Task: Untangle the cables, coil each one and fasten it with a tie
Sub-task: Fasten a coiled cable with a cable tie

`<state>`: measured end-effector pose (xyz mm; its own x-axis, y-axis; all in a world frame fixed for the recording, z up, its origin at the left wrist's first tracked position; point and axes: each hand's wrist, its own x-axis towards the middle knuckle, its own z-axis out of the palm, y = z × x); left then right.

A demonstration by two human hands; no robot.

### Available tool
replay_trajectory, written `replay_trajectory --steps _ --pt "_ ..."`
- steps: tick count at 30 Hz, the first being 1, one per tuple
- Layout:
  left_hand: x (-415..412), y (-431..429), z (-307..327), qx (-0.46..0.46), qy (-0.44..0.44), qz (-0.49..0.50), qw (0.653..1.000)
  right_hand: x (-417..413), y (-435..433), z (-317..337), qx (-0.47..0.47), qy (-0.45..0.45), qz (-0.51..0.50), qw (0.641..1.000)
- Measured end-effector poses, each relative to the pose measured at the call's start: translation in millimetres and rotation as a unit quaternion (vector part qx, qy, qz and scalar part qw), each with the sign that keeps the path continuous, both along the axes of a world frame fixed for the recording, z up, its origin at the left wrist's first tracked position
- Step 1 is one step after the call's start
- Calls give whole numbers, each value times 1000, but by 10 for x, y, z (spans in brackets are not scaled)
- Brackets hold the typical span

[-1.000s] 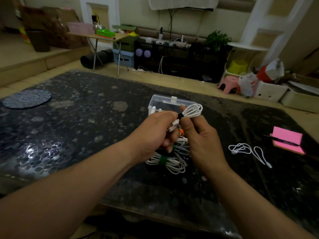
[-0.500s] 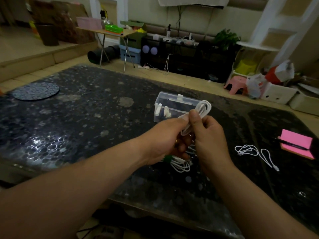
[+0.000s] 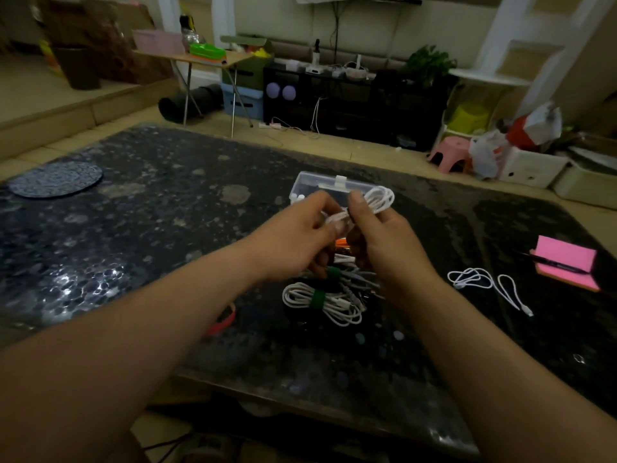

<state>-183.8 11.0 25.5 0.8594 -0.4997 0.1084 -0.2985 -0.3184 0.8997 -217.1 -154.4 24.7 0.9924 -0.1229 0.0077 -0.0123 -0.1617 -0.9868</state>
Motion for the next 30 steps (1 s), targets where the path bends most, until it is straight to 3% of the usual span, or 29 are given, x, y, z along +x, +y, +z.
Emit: replay_trajectory --steps 4,7,11,16,25,30 --pt "257 219 -18 46 -80 48 995 134 -323 101 -19 -24 2 1000" --pt "370 282 -187 142 -168 69 973 145 -458 53 -144 -3 32 989" --pt "390 203 -392 220 -233 36 947 203 -526 -218 -326 12 2 945" --pt "437 117 -493 235 -292 64 925 280 -522 -334 -358 -35 -46 932" --pt "617 -57 -629 267 -275 93 919 473 -468 -525 -373 -42 -88 923" --pt "609 -71 -599 378 -200 50 903 491 -559 -562 -433 29 -7 901"
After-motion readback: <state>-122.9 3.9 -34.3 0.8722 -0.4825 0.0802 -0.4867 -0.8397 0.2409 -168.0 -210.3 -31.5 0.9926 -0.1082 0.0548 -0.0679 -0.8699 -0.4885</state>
